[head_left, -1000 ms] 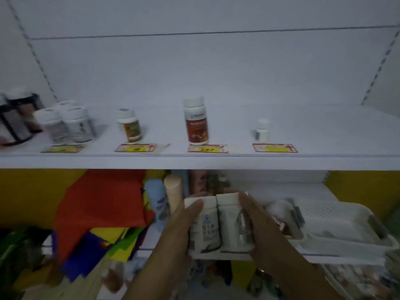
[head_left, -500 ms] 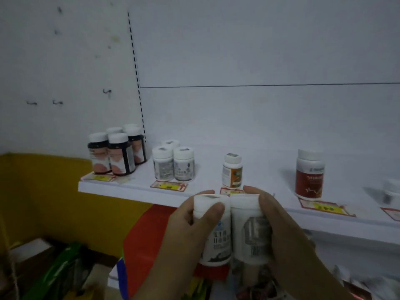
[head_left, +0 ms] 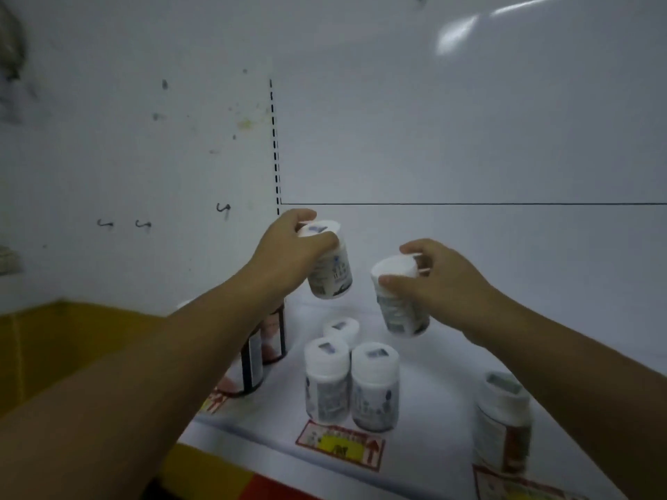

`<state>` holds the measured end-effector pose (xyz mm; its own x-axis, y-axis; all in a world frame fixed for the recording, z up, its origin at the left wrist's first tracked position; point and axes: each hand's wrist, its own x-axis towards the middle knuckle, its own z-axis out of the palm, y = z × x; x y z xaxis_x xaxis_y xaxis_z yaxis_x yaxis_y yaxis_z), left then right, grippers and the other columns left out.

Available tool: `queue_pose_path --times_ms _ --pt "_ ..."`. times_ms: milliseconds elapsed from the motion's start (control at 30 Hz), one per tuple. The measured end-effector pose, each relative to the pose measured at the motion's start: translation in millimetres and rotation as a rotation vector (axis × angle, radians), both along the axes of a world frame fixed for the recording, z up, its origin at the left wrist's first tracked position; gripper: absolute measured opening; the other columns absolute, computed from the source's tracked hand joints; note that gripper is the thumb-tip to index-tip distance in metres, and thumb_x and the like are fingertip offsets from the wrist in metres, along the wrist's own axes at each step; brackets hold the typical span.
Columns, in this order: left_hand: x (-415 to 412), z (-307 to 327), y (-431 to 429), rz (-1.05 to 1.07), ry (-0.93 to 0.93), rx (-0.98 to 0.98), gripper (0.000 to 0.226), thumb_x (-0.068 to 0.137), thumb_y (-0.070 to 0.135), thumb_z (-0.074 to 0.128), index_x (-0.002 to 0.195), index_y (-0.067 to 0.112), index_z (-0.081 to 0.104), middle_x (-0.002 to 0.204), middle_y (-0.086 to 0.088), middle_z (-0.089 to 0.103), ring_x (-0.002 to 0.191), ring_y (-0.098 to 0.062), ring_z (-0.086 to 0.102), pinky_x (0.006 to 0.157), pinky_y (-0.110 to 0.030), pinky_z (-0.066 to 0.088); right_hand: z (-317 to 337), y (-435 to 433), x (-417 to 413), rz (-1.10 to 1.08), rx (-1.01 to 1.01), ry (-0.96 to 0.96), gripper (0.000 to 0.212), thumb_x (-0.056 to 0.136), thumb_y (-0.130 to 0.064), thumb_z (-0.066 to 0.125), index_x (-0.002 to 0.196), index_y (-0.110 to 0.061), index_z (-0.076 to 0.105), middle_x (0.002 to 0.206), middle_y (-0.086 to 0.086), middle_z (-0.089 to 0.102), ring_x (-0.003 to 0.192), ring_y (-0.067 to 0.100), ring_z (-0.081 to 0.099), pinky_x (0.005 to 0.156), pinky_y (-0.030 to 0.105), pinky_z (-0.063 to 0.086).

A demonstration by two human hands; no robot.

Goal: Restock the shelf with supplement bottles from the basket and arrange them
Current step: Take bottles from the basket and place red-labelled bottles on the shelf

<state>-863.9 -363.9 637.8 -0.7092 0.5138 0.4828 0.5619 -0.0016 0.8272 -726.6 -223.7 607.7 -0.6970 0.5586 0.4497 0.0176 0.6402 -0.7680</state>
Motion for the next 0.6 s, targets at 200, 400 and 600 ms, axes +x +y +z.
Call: queue_pose_path --times_ms 200,400,600 --pt "-59 -2 45 -0.11 0.01 -0.281 0.033 0.074 0.022 0.071 0.104 0.009 0.066 0.097 -0.006 0.063 0.075 -0.013 0.056 0.056 -0.024 0.043 -16 14 -40 -0.074 -0.192 -0.358 0.055 0.073 -0.025 0.074 0.122 -0.015 0.051 0.118 0.006 0.05 0.101 0.024 0.055 0.072 0.03 0.055" --pt "-82 -23 80 -0.223 0.063 -0.724 0.043 0.069 0.022 0.078 0.103 0.0 0.062 0.104 -0.015 0.063 0.094 -0.028 0.064 0.069 -0.032 0.057 -28 13 -43 -0.003 -0.265 -0.592 0.046 0.072 -0.027 0.075 0.114 -0.02 0.058 0.11 0.0 0.06 0.094 0.015 0.063 0.07 0.022 0.057" --pt "-83 -42 85 -0.318 0.112 -0.969 0.04 0.072 0.038 0.072 0.095 0.005 0.065 0.098 -0.008 0.067 0.087 -0.022 0.065 0.071 -0.031 0.057 -30 5 -36 -0.042 -0.144 -0.663 0.058 0.082 -0.044 0.062 0.133 -0.022 0.045 0.137 0.001 0.049 0.118 0.019 0.052 0.098 0.03 0.045"
